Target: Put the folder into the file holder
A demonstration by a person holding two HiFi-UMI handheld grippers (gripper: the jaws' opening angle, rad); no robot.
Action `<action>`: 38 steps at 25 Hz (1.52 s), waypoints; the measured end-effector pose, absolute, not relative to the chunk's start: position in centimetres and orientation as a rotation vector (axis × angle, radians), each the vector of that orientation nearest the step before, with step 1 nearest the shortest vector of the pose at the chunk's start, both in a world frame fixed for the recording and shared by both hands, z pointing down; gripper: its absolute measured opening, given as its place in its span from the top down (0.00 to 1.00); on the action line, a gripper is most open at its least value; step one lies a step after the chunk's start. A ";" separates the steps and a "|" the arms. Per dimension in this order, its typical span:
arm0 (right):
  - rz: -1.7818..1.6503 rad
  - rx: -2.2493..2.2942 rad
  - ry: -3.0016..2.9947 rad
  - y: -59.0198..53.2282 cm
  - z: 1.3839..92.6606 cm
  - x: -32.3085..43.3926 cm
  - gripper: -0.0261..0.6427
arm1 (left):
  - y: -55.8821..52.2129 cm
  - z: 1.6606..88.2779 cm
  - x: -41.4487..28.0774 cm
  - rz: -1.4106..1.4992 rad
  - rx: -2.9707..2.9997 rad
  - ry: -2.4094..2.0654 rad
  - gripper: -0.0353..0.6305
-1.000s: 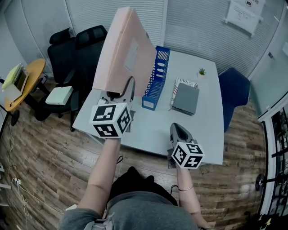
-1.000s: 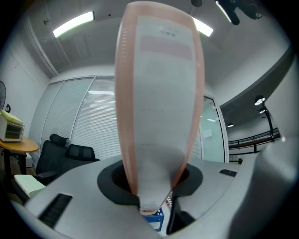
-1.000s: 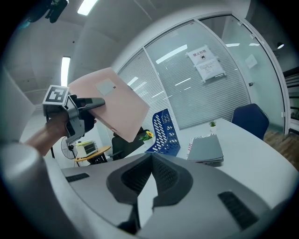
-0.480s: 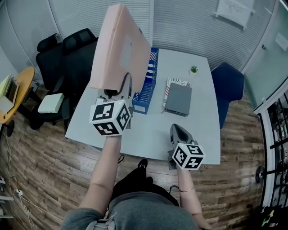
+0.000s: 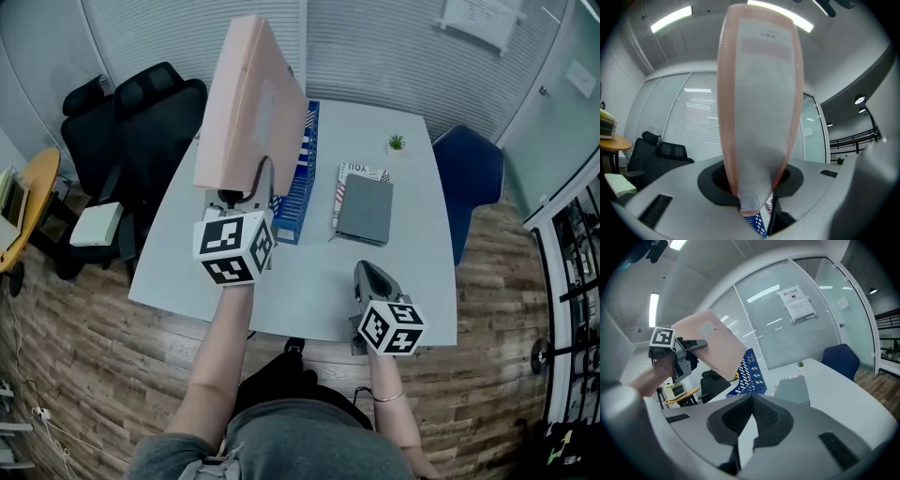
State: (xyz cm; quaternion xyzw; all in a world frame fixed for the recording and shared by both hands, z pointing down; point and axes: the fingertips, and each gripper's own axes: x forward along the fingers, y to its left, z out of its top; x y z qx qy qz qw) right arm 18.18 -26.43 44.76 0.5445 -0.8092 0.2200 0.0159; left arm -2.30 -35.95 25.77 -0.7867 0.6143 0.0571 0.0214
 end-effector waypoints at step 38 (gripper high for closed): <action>0.750 1.716 -2.456 -28.2 46.7 18.5 0.95 | -41.2 37.2 -1.1 -0.220 -2.603 1.997 0.72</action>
